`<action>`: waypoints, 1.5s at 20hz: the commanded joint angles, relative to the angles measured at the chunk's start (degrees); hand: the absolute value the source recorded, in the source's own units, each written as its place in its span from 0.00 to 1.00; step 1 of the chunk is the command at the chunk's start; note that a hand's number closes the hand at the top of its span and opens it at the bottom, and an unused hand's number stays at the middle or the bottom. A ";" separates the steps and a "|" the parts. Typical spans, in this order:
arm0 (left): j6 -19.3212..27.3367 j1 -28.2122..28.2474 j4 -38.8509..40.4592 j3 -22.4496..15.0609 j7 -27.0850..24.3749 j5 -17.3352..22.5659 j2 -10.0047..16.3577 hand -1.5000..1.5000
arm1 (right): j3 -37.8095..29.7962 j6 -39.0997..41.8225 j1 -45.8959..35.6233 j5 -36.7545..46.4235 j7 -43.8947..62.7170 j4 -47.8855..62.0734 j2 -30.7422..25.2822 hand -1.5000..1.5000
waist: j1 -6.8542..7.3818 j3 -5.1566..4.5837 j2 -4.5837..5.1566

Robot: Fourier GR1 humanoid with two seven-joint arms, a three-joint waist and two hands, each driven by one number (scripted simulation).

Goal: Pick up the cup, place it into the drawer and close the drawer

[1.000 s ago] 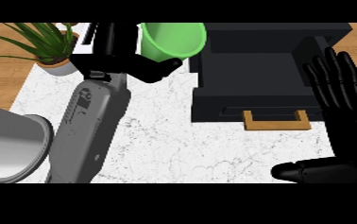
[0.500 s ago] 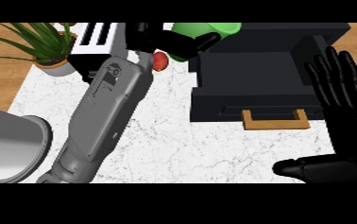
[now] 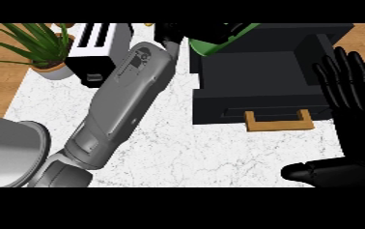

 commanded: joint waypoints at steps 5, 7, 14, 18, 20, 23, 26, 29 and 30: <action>2.85 -3.91 10.73 -7.96 -4.54 8.77 -0.01 1.00 | 0.30 -0.06 -1.20 -1.05 1.70 0.33 0.04 0.00 | -0.82 0.00 0.19; 3.52 -7.32 15.35 -8.15 -3.51 9.73 -0.01 1.00 | 2.47 -0.24 0.28 1.81 -0.28 -0.73 1.12 0.00 | -1.88 0.02 0.47; 2.91 -8.30 18.78 -15.79 -5.02 12.93 -0.01 1.00 | -1.38 2.36 -3.10 -3.10 1.81 0.94 -2.48 0.00 | -2.51 0.05 0.59; 4.47 -9.99 21.17 -18.50 -4.58 14.67 -0.01 1.00 | 1.32 1.29 -3.86 -0.40 0.48 2.48 -0.58 0.00 | -3.63 0.06 0.90; 6.04 -8.04 21.57 -21.97 -4.79 14.02 -0.01 1.00 | 0.85 0.77 -5.28 -1.73 0.45 3.52 0.22 0.00 | -4.28 0.09 1.10; 6.06 -12.16 23.09 -23.40 -1.82 13.83 -0.01 0.00 | 2.31 1.48 -2.98 -1.06 -0.51 1.93 0.73 0.00 | -4.64 0.10 1.08; 7.47 -11.72 21.92 -25.93 -0.05 14.66 -0.01 0.00 | 0.26 1.27 -4.36 -1.36 -0.65 2.96 -0.39 0.00 | -4.25 0.09 0.98; 7.30 -10.91 22.69 -24.75 -3.75 16.60 -0.01 0.00 | 3.30 0.64 -4.57 -1.21 -0.48 1.75 2.00 0.00 | -5.27 0.08 1.54; 8.09 -9.47 20.47 -24.87 -4.19 18.07 -0.01 0.00 | 3.03 1.11 -2.12 -1.85 -0.09 -0.43 1.69 0.00 | -5.41 0.07 1.18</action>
